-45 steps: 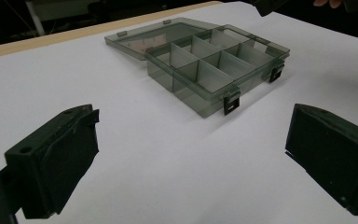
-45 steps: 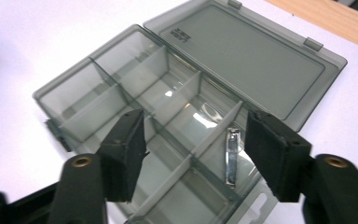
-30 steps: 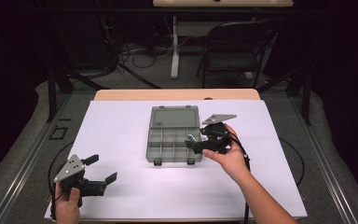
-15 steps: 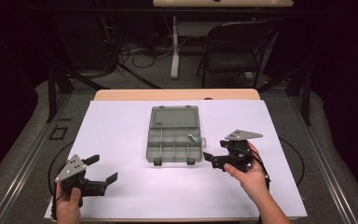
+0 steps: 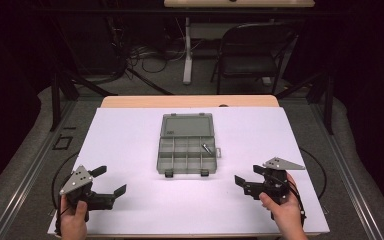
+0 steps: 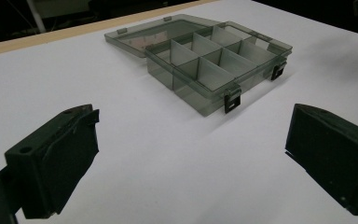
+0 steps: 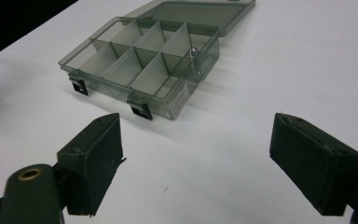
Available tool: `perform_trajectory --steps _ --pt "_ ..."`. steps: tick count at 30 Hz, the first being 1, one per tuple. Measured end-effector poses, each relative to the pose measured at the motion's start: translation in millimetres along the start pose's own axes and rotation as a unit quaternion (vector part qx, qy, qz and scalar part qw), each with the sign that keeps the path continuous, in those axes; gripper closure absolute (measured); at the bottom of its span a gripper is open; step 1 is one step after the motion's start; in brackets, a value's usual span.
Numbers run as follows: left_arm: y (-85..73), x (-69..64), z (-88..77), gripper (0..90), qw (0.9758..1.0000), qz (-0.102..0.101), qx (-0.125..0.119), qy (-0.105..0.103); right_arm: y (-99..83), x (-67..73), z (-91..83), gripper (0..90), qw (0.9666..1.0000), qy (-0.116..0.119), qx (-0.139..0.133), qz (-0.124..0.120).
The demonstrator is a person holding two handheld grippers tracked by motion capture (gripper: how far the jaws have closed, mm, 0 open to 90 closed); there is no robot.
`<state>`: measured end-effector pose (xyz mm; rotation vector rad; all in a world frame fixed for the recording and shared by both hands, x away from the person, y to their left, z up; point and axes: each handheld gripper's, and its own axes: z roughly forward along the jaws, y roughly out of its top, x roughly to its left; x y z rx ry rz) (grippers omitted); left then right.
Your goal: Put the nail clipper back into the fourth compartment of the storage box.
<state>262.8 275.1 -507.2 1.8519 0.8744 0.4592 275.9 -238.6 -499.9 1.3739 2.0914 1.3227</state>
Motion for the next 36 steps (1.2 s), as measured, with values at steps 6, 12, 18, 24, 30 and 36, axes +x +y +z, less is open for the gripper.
perform_trajectory --steps 6,12,18,24,30,36 --pt "0.0 -0.4 0.5 2.3 1.0 0.001 0.0 -0.001 -12.3 -0.5 -6.4 15.9 0.9996 -0.016 -0.011 -0.019" --pt "-1.3 1.2 1.8 2.3 1.0 0.001 0.003 -0.002 -24.3 1.4 -5.7 15.7 0.9983 -0.041 -0.016 -0.037" --pt "-1.7 2.3 0.9 3.5 1.0 0.003 0.006 -0.001 -29.4 1.5 -1.6 15.5 0.9974 -0.054 -0.017 -0.046" --pt "-2.2 2.4 1.0 3.5 1.0 0.002 0.002 0.001 -34.0 1.4 2.8 15.5 0.997 -0.059 -0.008 -0.051" --pt "-2.1 2.4 2.4 3.5 1.0 0.002 0.006 0.001 -36.6 -0.5 5.5 15.5 0.9964 -0.065 -0.005 -0.055" --pt "-2.9 3.5 2.0 3.5 1.0 -0.001 0.008 0.006 -37.6 -3.8 4.3 15.5 0.9953 -0.075 -0.009 -0.061"
